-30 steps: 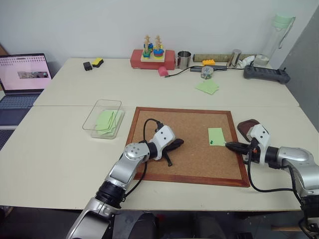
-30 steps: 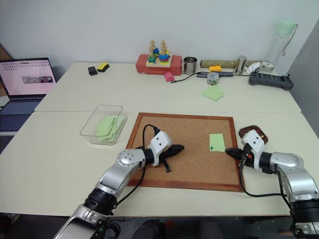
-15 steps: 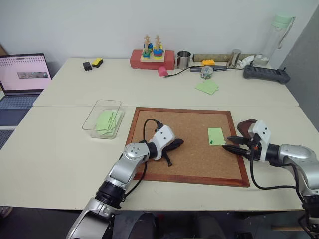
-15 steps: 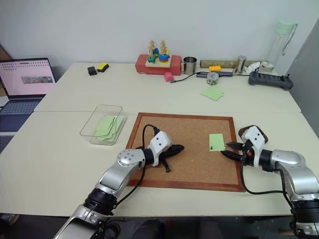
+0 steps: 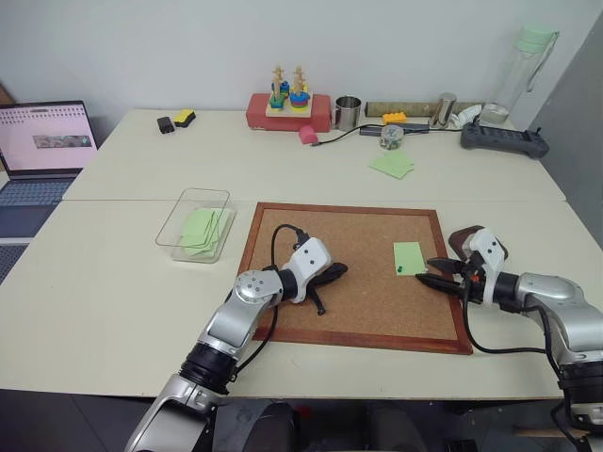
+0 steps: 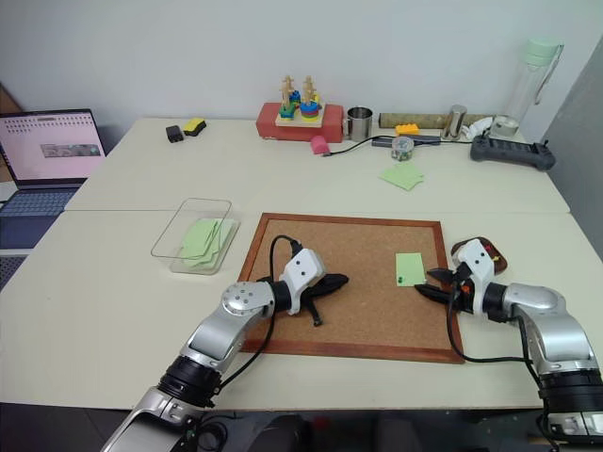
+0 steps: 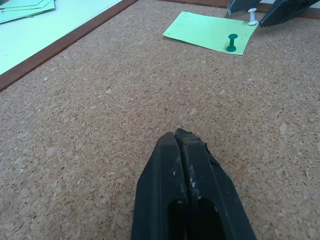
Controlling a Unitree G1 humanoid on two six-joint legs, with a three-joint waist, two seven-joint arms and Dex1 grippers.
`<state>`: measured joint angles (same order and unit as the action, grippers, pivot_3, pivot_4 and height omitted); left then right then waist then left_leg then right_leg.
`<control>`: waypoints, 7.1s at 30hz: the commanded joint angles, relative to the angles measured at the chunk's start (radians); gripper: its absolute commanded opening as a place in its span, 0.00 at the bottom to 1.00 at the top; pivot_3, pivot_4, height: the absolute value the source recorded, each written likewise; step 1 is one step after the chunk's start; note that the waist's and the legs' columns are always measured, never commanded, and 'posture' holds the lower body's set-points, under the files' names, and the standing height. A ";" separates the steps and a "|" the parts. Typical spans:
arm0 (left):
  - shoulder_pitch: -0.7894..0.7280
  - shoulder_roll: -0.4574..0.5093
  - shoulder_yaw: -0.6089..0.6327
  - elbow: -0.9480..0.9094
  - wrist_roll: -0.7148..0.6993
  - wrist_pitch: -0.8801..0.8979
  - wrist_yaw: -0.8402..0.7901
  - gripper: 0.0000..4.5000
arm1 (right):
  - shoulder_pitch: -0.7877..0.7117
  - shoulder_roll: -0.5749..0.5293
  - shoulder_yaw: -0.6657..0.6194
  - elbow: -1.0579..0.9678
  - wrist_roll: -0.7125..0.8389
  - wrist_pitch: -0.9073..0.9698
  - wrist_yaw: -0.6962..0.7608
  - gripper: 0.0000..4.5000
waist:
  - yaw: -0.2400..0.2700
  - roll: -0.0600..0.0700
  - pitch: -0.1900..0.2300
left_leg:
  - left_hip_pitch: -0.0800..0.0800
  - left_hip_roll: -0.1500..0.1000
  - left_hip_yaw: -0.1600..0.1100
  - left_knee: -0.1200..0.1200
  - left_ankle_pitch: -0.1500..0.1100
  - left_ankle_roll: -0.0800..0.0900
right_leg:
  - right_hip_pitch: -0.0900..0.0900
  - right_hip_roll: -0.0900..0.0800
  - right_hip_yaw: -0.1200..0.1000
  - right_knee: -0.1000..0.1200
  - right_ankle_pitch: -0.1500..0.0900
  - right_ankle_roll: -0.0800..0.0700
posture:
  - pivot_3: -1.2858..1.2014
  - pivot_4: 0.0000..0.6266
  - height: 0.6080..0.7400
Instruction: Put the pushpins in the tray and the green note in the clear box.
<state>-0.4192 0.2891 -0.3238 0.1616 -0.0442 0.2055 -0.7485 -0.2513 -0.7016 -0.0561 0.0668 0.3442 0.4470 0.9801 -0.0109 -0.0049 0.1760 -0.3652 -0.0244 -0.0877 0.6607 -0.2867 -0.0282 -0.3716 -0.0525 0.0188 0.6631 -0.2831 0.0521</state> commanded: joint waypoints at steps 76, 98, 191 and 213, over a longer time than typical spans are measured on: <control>0.056 0.017 -0.041 0.037 0.048 0.032 -0.005 0.00 | -0.152 -0.019 -0.244 0.297 0.034 0.033 -0.247 0.71 | -0.002 0.001 -0.001 | 0.000 0.000 0.001 0.000 0.000 0.000 | 0.000 0.000 0.001 0.000 0.000 0.000 | 0.52 0.24 1.00; 0.050 0.019 -0.044 0.046 0.050 0.024 -0.011 0.00 | -0.126 -0.010 -0.294 0.211 0.073 -0.030 -0.228 0.94 | -0.003 0.002 -0.001 | 0.000 0.000 0.001 0.000 0.000 0.000 | 0.000 0.000 0.001 0.000 0.000 0.000 | 0.52 0.24 1.00; -0.028 -0.133 0.353 -0.303 -0.677 0.631 0.018 0.82 | -0.159 -0.005 0.209 -0.092 -0.414 -0.986 -0.099 0.00 | -0.015 -0.009 0.005 | -0.004 -0.001 -0.002 0.000 0.003 -0.006 | -0.003 -0.001 -0.001 -0.002 0.000 0.000 | 0.52 0.24 1.00; -0.074 -0.146 0.288 -0.245 -0.681 0.589 -0.008 0.24 | -0.135 0.016 0.244 -0.137 -0.412 -0.989 -0.114 0.00 | -0.015 -0.009 0.005 | -0.004 -0.001 -0.002 0.000 0.004 -0.006 | -0.003 -0.001 -0.001 -0.002 0.000 0.000 | 0.52 0.24 1.00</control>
<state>-0.4852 0.1491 -0.0290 -0.0683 -0.7251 0.8178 -0.7504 -0.3828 -0.6892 0.1888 -0.0257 -0.0789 -0.5340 0.8728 -0.0261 -0.0142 0.1812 -0.3695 -0.0250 -0.0899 0.6610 -0.2831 -0.0346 -0.3744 -0.0533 0.0175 0.6614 -0.2832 0.0522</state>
